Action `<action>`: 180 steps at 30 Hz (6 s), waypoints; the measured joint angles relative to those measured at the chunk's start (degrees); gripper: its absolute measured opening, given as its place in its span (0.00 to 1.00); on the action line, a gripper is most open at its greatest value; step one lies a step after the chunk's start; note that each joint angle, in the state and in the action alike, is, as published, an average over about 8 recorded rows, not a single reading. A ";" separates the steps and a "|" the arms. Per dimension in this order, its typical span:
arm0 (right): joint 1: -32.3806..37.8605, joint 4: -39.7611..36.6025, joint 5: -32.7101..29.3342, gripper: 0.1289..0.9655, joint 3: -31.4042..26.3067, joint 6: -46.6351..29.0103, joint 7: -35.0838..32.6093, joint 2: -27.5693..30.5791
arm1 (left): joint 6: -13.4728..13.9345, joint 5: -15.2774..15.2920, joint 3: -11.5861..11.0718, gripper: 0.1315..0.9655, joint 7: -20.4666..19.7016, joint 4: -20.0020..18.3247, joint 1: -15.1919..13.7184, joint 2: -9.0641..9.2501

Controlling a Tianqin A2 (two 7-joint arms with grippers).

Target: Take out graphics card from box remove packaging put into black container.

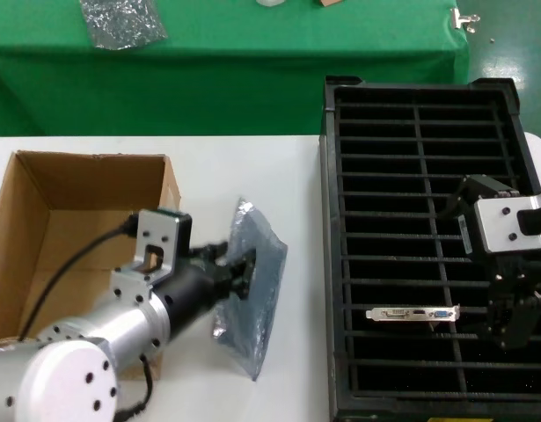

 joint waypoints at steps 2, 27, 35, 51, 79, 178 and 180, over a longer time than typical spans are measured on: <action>0.00 0.00 0.00 1.00 0.00 0.00 0.00 0.00 | 0.01 -0.09 0.33 0.16 2.38 -1.93 -0.12 -0.59; -8.89 -1.40 4.41 1.00 5.44 10.94 -4.13 -3.59 | -13.86 -7.81 1.70 0.71 25.12 -9.21 1.65 -3.92; -16.44 -2.61 8.19 1.00 10.10 20.29 -7.69 -6.68 | -19.39 -16.43 1.60 0.87 30.34 -6.54 3.99 -5.37; -31.87 -5.05 15.86 1.00 19.60 39.28 -14.89 -12.95 | -30.63 -33.89 1.39 1.00 40.89 -1.12 8.74 -8.31; -58.96 -9.34 29.30 1.00 36.25 72.67 -27.55 -23.95 | -50.40 -64.61 1.03 1.00 59.53 8.41 17.12 -13.50; -69.78 -11.06 34.69 1.00 42.90 86.04 -32.63 -28.34 | -58.32 -76.92 0.88 1.00 67.00 12.22 20.46 -15.56; -69.78 -11.06 34.69 1.00 42.90 86.04 -32.63 -28.34 | -58.32 -76.92 0.88 1.00 67.00 12.22 20.46 -15.56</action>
